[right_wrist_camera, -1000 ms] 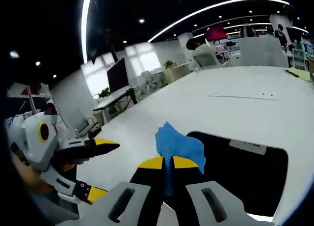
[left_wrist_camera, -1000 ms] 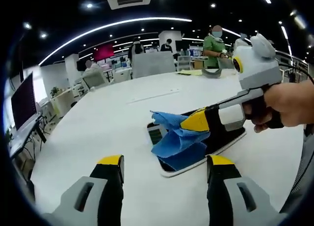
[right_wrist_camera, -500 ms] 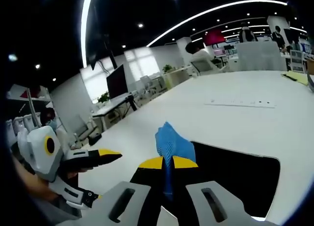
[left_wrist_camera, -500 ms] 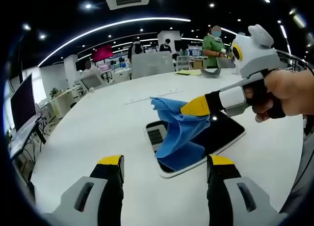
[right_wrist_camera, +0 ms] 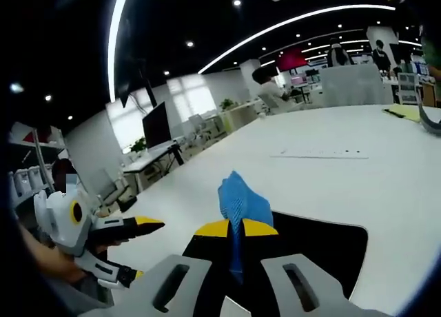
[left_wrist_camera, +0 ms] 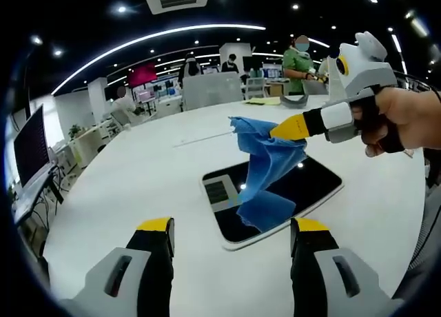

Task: Wipe the mirror surface with the cleaning cloth until all visible marks leave the cleaned area.

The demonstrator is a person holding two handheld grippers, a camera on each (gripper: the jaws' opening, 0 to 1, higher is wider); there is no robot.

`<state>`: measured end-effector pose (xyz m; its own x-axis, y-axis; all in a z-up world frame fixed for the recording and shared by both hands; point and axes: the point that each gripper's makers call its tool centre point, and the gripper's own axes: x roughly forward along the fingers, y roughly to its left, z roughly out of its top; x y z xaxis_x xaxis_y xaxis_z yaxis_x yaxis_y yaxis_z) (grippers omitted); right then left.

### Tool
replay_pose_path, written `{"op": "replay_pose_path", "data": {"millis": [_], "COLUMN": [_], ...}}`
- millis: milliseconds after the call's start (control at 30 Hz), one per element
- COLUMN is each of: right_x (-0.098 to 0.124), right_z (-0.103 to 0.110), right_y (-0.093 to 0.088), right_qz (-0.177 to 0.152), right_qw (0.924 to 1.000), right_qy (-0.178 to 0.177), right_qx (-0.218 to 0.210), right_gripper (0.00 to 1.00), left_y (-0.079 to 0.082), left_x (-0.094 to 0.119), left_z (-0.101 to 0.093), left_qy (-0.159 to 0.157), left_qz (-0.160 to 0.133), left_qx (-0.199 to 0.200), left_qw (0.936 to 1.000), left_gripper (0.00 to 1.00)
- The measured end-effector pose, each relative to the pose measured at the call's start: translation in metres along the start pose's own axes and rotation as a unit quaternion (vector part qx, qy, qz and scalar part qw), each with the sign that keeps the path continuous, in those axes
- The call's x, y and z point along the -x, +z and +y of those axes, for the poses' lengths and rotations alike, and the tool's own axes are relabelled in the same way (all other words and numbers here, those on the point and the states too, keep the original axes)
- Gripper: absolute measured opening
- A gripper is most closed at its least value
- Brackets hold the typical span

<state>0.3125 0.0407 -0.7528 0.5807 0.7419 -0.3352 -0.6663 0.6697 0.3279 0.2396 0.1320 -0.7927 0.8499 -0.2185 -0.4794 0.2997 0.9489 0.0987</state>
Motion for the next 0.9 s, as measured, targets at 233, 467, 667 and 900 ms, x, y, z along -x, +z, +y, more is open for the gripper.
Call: {"op": "replay_pose_path", "data": {"millis": [233,467,667,900], "right_x": [0.024,0.056,0.083,0.112], "right_z": [-0.026,-0.061,-0.089,-0.126], "right_y": [0.008,0.013,0.016,0.016], "right_qz": [-0.016,-0.032,-0.043,-0.047], "right_qw": [0.9994,0.9970,0.9938,0.9881], "right_qy": [-0.029,-0.067,-0.100,-0.144], "right_qx": [-0.008,-0.018,-0.024,-0.026], "right_gripper": [0.00,0.00,0.00,0.00], "left_y": [0.000,-0.001,-0.002,-0.003], "left_x": [0.001,-0.001,-0.003,-0.004], "left_z": [-0.002,-0.002,-0.005,-0.010], "left_qy": [-0.001,-0.004,-0.008,-0.014], "left_qz": [0.001,0.002,0.004,0.009], "left_qx": [-0.002,-0.003,-0.009,-0.012], "left_qw": [1.0000,1.0000,0.9999,0.9998], "left_gripper": [0.68,0.68,0.68,0.68]}}
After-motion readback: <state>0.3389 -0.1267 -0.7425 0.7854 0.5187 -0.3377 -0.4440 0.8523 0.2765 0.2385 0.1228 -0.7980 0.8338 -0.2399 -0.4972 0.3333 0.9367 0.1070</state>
